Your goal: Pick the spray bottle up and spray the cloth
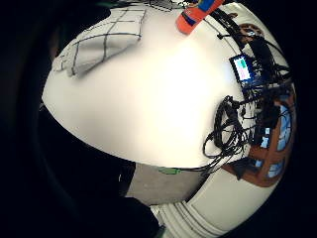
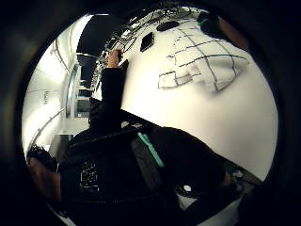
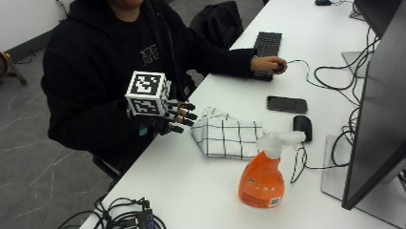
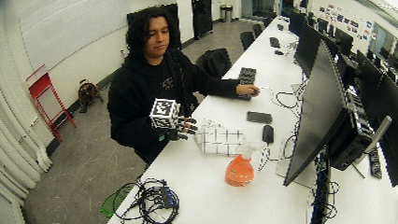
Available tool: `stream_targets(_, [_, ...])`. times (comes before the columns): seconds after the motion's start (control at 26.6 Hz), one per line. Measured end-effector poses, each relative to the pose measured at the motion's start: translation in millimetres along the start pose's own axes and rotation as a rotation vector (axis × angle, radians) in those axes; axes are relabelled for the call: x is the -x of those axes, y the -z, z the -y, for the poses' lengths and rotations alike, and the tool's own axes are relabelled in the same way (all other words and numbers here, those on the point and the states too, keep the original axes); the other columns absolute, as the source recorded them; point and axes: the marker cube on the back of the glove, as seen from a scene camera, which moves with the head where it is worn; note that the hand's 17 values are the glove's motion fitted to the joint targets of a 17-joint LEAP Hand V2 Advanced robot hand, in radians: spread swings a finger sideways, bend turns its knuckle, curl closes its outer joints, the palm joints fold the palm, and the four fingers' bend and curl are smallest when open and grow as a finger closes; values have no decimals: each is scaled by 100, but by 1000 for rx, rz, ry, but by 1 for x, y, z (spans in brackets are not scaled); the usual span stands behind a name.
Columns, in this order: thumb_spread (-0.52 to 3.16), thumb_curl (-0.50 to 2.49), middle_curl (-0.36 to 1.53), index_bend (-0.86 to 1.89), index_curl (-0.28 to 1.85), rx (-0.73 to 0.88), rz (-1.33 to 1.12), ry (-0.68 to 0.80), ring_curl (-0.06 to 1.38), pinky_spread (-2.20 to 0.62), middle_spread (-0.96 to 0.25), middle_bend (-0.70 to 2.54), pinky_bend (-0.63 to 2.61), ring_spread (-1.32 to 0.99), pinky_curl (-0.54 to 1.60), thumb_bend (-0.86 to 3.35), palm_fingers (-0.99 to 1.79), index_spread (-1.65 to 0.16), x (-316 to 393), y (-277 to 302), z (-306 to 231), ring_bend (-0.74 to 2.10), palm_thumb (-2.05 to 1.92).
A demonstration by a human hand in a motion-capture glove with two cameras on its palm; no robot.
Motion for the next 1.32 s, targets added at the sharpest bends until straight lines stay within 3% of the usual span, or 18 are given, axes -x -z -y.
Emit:
stream_targets(0.49, [91, 12, 20, 19, 22, 2, 5, -18, 20, 19, -10, 27, 20, -11, 17, 9, 52, -36, -13, 9, 2, 34, 28])
stream_targets(1.32, [112, 21, 30, 13, 27, -23, -78, -102, 28, 15, -12, 24, 21, -16, 27, 3, 70, -37, -127, 72, 81, 38, 41])
